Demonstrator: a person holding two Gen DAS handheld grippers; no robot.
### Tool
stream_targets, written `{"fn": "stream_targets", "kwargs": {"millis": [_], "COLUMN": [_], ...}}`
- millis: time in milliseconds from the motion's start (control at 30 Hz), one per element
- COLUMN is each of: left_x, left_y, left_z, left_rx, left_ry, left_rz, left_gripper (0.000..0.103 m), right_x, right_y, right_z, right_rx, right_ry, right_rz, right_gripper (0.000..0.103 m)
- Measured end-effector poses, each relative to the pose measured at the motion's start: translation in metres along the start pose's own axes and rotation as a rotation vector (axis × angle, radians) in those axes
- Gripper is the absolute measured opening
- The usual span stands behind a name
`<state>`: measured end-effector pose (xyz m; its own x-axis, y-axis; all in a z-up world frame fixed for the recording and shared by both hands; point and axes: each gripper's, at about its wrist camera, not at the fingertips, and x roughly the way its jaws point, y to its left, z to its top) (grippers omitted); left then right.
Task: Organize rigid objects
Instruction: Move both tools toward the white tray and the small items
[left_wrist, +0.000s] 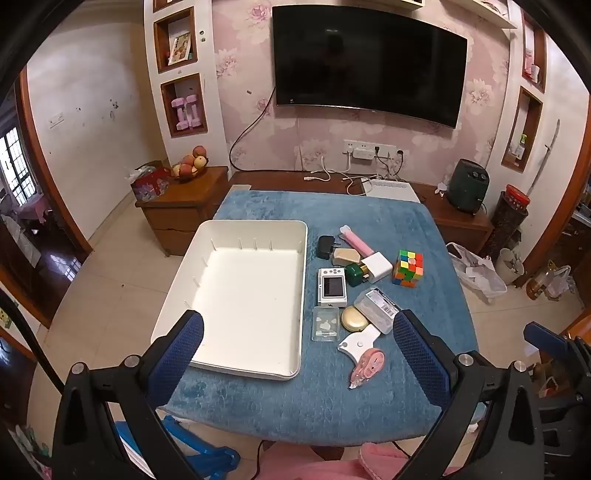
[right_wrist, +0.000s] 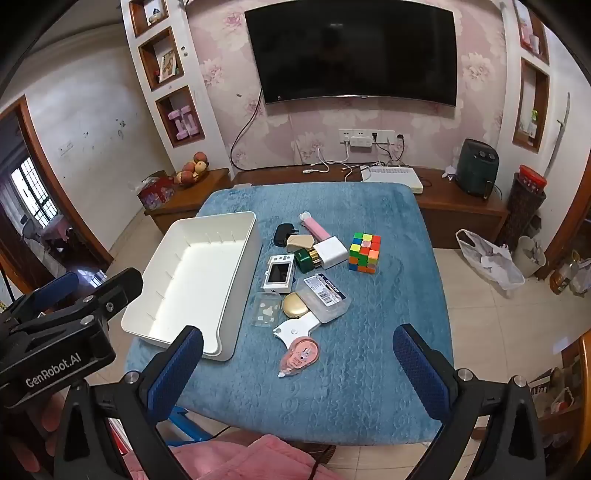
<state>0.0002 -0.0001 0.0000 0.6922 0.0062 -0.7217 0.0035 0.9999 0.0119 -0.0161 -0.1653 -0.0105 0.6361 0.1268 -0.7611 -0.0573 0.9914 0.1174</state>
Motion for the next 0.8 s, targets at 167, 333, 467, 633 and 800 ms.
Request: {"fn": "stream_targets", "kwargs": {"millis": [167,333,467,633,800], "left_x": [0.000,-0.003,-0.005,-0.004,-0.005], "left_y": [0.000,0.005,0.003,0.003,0.006], "left_z": [0.000,0.000,-0.002,0.002,0.001], "left_rx": [-0.002,-0.009,-0.019,-0.013,-0.015], "left_ry": [-0.008,-0.012,-0.031,-0.031,-0.012], "left_rz": [-0.003,-0.006,-0.027,-0.039,-0.025], "left_gripper": [0.102,0.102,0.102,0.102,0.101], "right_x": [0.002,0.001,0.004,0.011,0.018], "right_y": [0.001,0.000,0.001,0.004,0.004], "right_z": [0.002,0.002,0.001,0.002,-0.002], "right_rx": [0.001,0.000,0.002,0.003,0.013], "right_ry": [-0.002,-0.001,0.007,0.033,0.071], "right_rz": [0.005,0.010,0.022,0.037,0.063], "right_gripper": [0.103,0.103,0.103,0.103,0.103]}}
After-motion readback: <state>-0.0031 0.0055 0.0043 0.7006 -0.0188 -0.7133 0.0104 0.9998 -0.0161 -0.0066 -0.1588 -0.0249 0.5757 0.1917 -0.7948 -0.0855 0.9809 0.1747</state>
